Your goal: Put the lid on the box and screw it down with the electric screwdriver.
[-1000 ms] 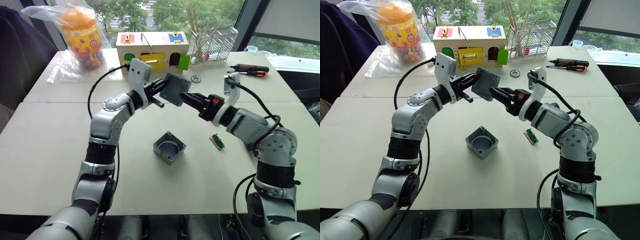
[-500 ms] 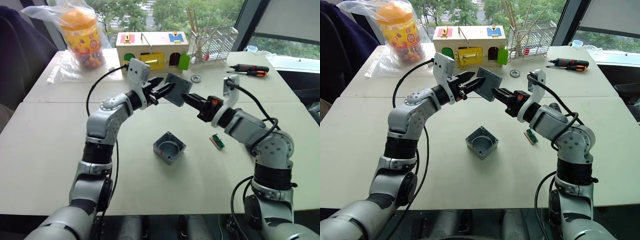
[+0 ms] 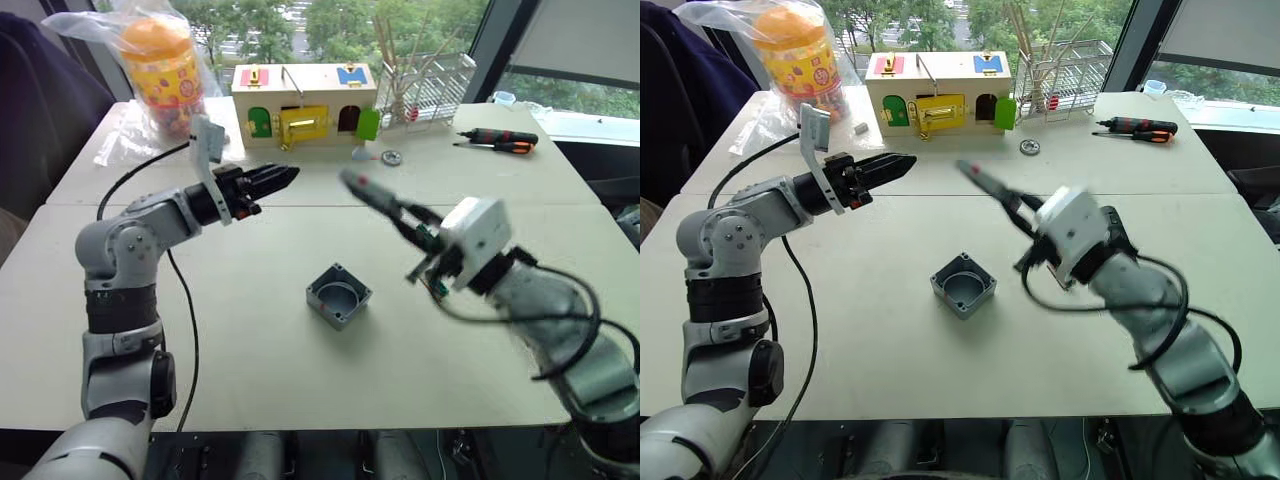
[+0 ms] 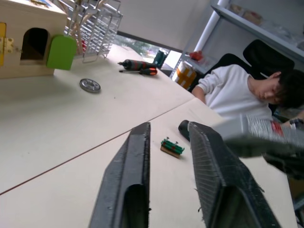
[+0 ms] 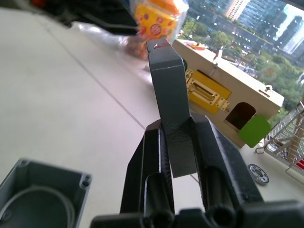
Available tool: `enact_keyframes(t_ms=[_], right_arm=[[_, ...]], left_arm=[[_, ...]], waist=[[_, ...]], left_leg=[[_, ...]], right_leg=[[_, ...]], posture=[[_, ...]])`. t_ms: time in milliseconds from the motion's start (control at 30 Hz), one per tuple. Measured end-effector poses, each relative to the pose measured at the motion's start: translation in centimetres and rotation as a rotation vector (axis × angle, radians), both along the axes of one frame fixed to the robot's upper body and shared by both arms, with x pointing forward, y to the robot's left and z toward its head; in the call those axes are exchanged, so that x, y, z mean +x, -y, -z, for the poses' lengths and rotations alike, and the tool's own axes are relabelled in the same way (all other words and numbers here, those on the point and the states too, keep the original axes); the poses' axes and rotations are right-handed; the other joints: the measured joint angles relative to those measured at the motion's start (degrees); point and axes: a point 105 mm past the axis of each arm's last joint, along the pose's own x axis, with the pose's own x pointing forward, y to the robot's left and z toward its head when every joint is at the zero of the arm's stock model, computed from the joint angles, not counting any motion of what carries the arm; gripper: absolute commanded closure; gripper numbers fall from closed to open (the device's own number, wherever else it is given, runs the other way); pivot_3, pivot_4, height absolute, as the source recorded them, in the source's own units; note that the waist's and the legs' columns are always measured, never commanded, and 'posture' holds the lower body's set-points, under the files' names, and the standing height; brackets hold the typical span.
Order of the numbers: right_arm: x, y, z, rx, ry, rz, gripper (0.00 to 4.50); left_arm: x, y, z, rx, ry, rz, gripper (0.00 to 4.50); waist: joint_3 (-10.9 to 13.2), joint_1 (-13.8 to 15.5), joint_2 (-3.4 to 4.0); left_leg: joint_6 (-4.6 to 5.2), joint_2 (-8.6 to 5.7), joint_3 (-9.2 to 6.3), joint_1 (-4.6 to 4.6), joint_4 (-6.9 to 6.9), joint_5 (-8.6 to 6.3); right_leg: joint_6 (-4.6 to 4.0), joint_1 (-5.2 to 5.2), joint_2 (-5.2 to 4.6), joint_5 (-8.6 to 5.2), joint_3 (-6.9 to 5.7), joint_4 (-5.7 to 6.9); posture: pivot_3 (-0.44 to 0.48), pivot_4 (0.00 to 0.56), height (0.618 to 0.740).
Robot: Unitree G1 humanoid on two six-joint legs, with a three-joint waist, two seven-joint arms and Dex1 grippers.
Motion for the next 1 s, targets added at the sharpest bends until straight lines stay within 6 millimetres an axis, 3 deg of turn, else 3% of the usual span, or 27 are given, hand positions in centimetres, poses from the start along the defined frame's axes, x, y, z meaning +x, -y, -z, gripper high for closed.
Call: enact_keyframes(t_ms=[133, 267, 367, 633, 1000], right_arm=[[-1.5, 0.1, 3.6, -0.265, 0.174, -0.006, 4.42], [-2.2, -0.3, 5.8, -0.352, 0.246, -0.005, 4.42], [-2.1, -0.8, 6.3, -0.39, 0.299, 0.003, 4.42], [-1.8, -1.3, 7.5, -0.436, 0.344, -0.005, 4.42], [-1.9, -1.4, 8.0, -0.461, 0.38, -0.017, 4.42]], left_arm=[[0.2, 0.7, 0.6, 0.013, -0.025, 0.035, 4.44], [-0.2, 2.0, 1.6, 0.085, -0.018, 0.096, 4.44], [-0.8, 3.3, 2.8, 0.182, 0.009, 0.167, 4.44], [-1.8, 4.4, 4.8, 0.335, 0.085, 0.282, 4.44], [-2.3, 4.8, 6.6, 0.434, 0.121, 0.362, 4.44]], waist=[[0.0, 0.2, -0.01], [0.0, 0.0, 0.0], [0.0, 0.1, 0.0], [0.0, 0.1, 0.01], [0.0, 0.1, 0.01]], left_leg=[[-0.03, 0.02, -0.02, 0.02, 0.01, 0.02], [-0.07, 0.02, -0.03, 0.02, 0.0, 0.04], [-0.09, 0.02, 0.02, 0.03, 0.0, 0.05], [-0.09, 0.03, 0.0, 0.03, -0.01, 0.05], [-0.09, 0.04, 0.0, 0.04, -0.01, 0.05]], right_leg=[[-0.01, 0.05, 0.0, -0.01, -0.02, -0.02], [-0.02, 0.05, 0.05, -0.01, -0.02, -0.02], [-0.02, 0.08, 0.06, -0.02, -0.03, -0.04], [-0.03, 0.1, 0.08, -0.02, -0.04, -0.06], [-0.03, 0.12, 0.09, -0.02, -0.04, -0.05]], posture=[[0.0, 0.15, 0.711], [0.0, 0.15, 0.711], [0.0, 0.15, 0.711], [0.0, 0.15, 0.711], [0.0, 0.15, 0.711]])
